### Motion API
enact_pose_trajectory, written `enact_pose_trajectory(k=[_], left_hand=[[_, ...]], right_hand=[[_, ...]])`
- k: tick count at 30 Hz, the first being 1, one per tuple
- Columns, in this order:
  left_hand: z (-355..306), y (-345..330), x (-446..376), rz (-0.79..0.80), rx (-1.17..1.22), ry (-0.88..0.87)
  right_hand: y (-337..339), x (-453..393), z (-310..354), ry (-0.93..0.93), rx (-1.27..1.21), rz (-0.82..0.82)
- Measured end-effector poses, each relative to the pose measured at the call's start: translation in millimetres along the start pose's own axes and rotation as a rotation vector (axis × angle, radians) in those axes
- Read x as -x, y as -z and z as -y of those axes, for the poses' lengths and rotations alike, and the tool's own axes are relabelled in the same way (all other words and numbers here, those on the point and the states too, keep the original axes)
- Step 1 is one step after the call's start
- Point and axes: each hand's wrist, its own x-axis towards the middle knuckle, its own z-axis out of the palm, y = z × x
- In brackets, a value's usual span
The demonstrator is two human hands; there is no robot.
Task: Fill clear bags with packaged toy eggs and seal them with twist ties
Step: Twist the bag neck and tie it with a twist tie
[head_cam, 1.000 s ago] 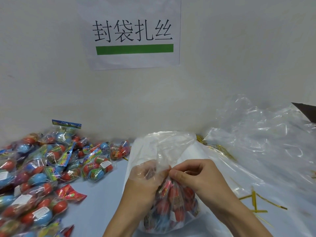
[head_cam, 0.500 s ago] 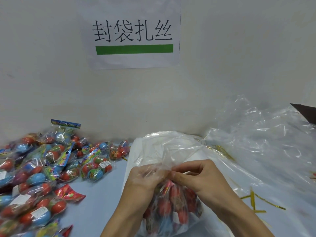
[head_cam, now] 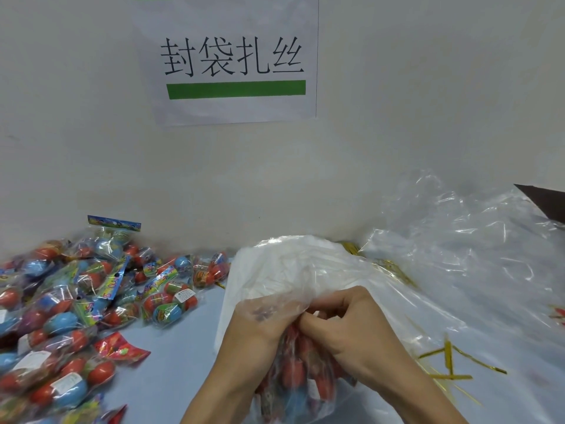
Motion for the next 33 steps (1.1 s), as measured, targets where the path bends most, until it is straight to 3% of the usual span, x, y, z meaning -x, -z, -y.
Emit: enact_pose_trajectory(k=[7, 11, 16, 27, 33], left_hand=[[1.3, -0.9, -0.2, 0.042, -0.066, 0.019], [7.5, 3.9, -4.2, -0.071, -0.094, 0.059], [9.4, 5.3, -4.2, -0.070, -0.295, -0.007], [6.7, -0.8, -2.1, -0.150, -0.372, -0.156], [5.9, -4.3, 0.7, -0.114, -0.455, -0.287]], right_hand=[[-6.0, -2.2, -4.5, -0.042, -0.015, -0.085], [-1.7, -4.6, -7.9, -0.152, -0.110, -0.142], [0.6, -7.4, -9.7, -0.226, -0.161, -0.130], [3.9, -8.8, -6.3, -0.230, -0.214, -0.137], [2.0, -9.3, -6.4, -0.234, -0.192, -0.164]])
